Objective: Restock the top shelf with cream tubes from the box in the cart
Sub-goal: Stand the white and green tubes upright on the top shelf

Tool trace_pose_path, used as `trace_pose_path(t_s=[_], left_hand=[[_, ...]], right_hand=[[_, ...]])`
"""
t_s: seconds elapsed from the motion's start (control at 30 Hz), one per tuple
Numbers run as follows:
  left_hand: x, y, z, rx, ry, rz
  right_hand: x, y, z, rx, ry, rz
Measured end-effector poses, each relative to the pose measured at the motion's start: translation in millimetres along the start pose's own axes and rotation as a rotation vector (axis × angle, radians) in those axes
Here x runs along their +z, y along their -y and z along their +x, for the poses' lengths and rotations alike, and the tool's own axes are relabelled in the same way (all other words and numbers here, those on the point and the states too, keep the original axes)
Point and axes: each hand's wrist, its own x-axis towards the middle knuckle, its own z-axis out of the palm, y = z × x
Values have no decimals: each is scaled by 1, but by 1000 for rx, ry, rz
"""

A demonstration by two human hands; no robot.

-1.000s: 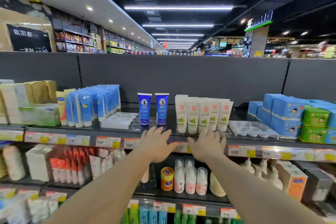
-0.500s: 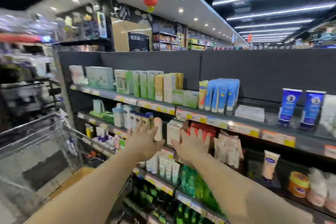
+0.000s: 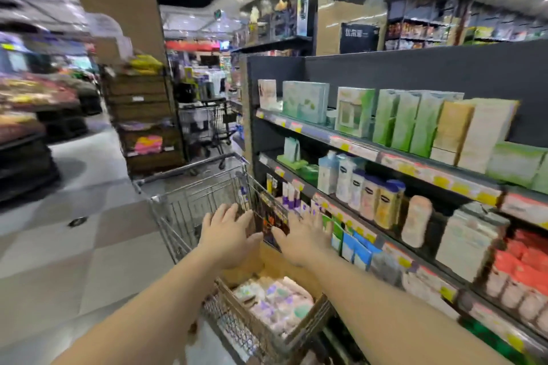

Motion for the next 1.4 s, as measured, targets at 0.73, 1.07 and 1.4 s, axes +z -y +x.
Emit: trace_pose_path(t_s=[0.73,1.07,1.4], left_hand=[[194,100,346,161,295,-77],[361,137,386,378,721,-95],[517,136,359,213,1002,-138]], right_hand=[[136,13,311,256,101,93],[277,5,331,586,357,201],[410,-12,326,659,496,286]])
